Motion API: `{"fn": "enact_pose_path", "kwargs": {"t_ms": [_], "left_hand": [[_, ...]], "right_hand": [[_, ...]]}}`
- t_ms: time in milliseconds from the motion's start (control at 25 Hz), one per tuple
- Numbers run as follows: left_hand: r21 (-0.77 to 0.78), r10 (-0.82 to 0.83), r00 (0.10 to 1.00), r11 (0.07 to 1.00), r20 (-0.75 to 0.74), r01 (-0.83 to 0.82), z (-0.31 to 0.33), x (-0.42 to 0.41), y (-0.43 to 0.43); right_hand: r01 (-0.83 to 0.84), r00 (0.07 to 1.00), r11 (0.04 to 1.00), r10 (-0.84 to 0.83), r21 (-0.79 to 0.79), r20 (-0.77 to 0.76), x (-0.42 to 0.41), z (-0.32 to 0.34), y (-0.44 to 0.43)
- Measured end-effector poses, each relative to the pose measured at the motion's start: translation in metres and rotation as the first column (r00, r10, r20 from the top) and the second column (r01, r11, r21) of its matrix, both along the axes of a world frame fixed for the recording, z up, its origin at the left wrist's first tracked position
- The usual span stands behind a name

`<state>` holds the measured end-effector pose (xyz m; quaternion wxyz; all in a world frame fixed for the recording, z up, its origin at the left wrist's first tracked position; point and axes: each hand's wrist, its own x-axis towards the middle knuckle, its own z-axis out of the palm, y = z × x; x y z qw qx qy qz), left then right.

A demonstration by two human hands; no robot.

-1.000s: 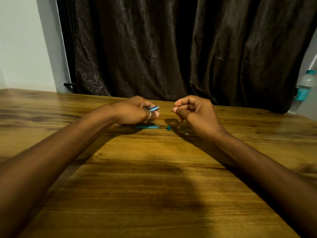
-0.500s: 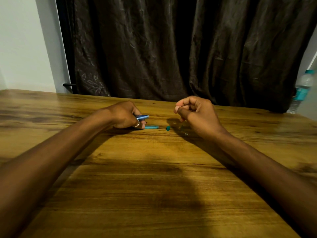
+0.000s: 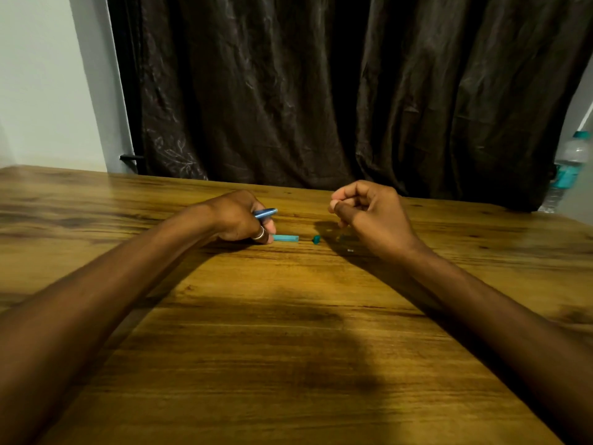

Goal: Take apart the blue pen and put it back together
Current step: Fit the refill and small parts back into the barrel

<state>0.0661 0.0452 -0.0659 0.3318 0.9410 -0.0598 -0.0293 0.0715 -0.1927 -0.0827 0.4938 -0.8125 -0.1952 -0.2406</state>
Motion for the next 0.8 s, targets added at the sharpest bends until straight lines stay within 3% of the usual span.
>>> {"fn": "enact_pose_path", "kwargs": {"t_ms": [160,360,800], "left_hand": [[-0.140,0.086,0.992,0.987,0.088,-0.073,0.000,0.001,0.000],[-0.271,0.184,0.980,0.950,0.074,-0.158,0.007,0.003,0.001],[-0.242,0.167,0.984,0.959,0.063,-0.147,0.012,-0.004,-0.004]], "right_hand": [[0.110,0.991,0.968,-0.090,-0.227,0.096,0.003,-0.005,-0.003],[0.041,0.992,0.809,0.035,-0.586,0.118,0.001,-0.009,-0.001],[-0.036,0.988,0.787,0.120,-0.616,0.096,-0.002,-0.015,0.004]]}}
